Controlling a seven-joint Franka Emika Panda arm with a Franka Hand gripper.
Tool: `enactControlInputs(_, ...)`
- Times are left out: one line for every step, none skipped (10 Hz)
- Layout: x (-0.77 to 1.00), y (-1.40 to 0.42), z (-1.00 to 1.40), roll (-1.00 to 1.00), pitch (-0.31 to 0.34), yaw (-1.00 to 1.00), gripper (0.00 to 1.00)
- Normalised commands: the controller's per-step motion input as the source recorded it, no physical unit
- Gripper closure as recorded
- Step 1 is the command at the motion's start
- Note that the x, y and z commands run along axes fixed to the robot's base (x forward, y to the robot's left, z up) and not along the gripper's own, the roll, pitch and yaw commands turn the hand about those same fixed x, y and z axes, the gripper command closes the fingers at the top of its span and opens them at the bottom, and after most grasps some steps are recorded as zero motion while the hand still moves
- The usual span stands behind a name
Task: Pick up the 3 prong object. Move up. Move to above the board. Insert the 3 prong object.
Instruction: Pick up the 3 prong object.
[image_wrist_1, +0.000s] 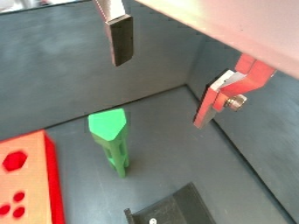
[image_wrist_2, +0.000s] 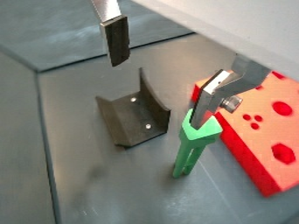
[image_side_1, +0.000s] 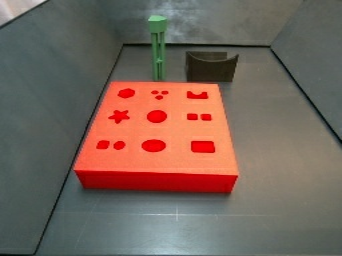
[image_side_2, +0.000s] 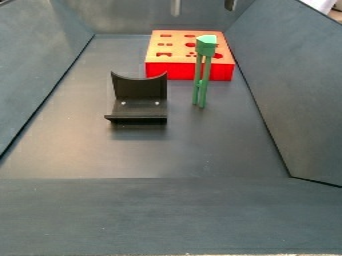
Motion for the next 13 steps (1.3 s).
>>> enactControlInputs(-0.09, -0.41, -0.53, 0.11, 0.0, 0.83, 0.0)
enactControlInputs(-0.09, -0.45, -0.62, 0.12, 0.001, 0.78, 0.0)
enactControlInputs(-0.09, -0.51, -0.65, 0.13, 0.017, 0.72, 0.0)
enactControlInputs(-0.1, -0.49, -0.63, 0.13, 0.006, 0.75, 0.0)
enactControlInputs(-0.07, -0.37, -0.53, 0.08, 0.0, 0.84, 0.0)
enactControlInputs(0.0, -0.1, -0.31, 0.0, 0.0, 1.0, 0.0)
enactControlInputs(0.0, 0.0, -0.24, -0.02, 0.0, 1.0, 0.0)
enactControlInputs(0.0, -0.01, -0.24, -0.02, 0.0, 1.0, 0.0)
enactControlInputs(0.0, -0.01, -0.23, -0.02, 0.0, 1.0, 0.0)
enactControlInputs(0.0, -0.01, -0.23, -0.02, 0.0, 1.0, 0.0)
enactControlInputs(0.0, 0.0, -0.23, -0.02, 0.0, 1.0, 0.0)
enactControlInputs(-0.12, 0.06, -0.12, -0.05, -0.02, 1.0, 0.0)
enactControlInputs(-0.22, 0.28, 0.0, -0.12, 0.0, 0.87, 0.0)
